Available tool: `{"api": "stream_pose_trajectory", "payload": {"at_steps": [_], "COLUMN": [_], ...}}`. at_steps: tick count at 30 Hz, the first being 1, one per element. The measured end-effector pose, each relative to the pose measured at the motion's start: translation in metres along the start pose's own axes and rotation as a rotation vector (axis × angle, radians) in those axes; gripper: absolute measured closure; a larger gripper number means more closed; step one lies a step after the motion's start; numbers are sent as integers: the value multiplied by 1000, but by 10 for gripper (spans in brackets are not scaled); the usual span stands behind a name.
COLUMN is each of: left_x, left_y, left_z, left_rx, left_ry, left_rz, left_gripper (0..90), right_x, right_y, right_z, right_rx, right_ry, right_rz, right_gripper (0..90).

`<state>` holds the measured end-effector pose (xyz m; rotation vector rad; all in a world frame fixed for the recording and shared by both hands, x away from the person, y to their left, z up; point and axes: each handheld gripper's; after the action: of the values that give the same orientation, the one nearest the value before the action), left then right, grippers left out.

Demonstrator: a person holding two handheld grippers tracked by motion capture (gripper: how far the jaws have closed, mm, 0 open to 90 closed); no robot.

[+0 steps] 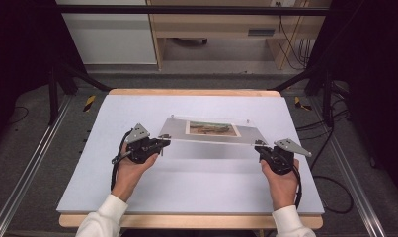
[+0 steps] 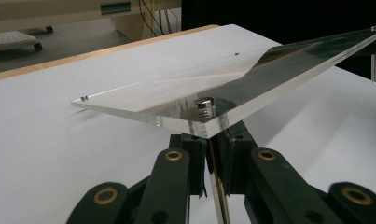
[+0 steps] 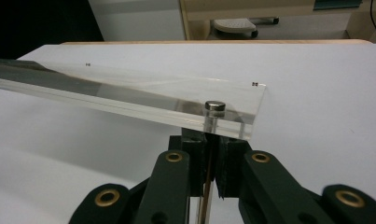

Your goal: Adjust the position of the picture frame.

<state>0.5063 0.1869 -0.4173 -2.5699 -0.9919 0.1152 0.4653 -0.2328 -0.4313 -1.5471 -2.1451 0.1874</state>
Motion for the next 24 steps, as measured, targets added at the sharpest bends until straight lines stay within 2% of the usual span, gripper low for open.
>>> {"api": "stream_pose_trajectory", "payload": {"at_steps": [5,12,15,18,22,24], "left_x": [-1,-1,-3,-4,-8,-10], "left_y": [0,-1,-1,-1,-1,-1], "left_z": [8,17,20,25,31,34], "left_rx": [-3,20,64,89,110,118], "left_ry": [-10,-14,-14,-34,-33,-47], "left_rz": [-2,-16,-17,-5,-8,-10], "left_gripper": [812,814,816,823,827,830], "right_x": [2,5,7,5,5,4], "right_y": [-1,-1,-1,-1,-1,-1], "right_z": [4,9,14,19,25,27], "right_rx": [-5,6,23,45,76,87], "right_ry": [-4,-11,-19,-22,-19,-19], "right_rz": [-4,-6,3,2,7,5], "right_gripper": [844,844,844,846,848,848]}}
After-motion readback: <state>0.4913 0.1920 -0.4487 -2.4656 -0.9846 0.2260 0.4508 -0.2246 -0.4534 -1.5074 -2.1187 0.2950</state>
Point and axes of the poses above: each handheld gripper's, and its own axes: y roughly forward along the jaws, z roughly out of its underside, x roughly to its left, and after that the axes turned 9 degrees about y, right-handed
